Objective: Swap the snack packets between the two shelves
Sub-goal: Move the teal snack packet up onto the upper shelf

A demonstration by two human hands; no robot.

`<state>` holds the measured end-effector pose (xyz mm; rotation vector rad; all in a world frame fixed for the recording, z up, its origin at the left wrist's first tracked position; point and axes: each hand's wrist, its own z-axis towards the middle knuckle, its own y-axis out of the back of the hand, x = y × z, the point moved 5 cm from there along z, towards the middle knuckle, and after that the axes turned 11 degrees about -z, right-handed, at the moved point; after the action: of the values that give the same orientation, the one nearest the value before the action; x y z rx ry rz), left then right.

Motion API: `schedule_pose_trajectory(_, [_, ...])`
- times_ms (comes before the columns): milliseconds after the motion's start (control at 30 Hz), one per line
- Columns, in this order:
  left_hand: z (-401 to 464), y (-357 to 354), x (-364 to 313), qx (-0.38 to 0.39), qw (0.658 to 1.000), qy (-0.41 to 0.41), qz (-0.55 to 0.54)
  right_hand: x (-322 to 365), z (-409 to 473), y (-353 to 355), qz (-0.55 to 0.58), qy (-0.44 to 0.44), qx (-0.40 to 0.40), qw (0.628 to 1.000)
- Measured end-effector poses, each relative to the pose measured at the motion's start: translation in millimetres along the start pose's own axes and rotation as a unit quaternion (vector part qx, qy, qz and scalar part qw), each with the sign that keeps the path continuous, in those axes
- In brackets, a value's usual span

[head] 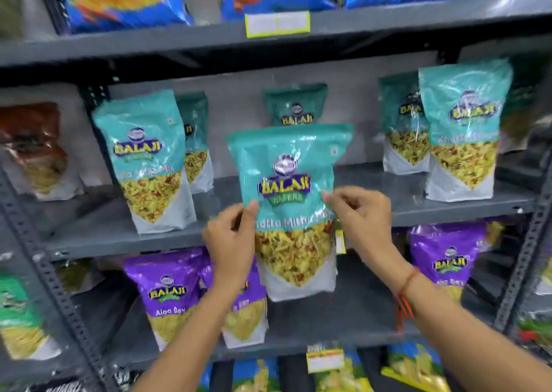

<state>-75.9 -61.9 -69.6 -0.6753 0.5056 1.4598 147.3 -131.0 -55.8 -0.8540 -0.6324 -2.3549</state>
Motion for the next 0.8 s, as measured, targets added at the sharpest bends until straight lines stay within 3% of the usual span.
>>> schedule_pose_trajectory(200, [91.0, -31.7, -0.7, -0.006, 1.0, 0.006, -0.012, 7.8, 87.2, -25.1, 0.055, -0.016, -0.036, 0.998])
schedule_pose_trajectory(500, [126.5, -54.5, 53.9, -0.026, 0.999, 0.044, -0.017, -34.0, 127.6, -66.5, 0.026, -0.049, -0.027, 0.998])
schedule_pose_trajectory(700, [134.1, -52.7, 72.1, 0.02, 0.995, 0.081, -0.049, -52.1, 127.9, -75.1, 0.094, -0.071, 0.023, 0.993])
schedule_pose_trajectory(800, [130.3, -47.4, 85.7, 0.087, 0.982, 0.154, -0.068, -73.7, 121.6, -81.1, 0.108, -0.1, 0.119, 0.982])
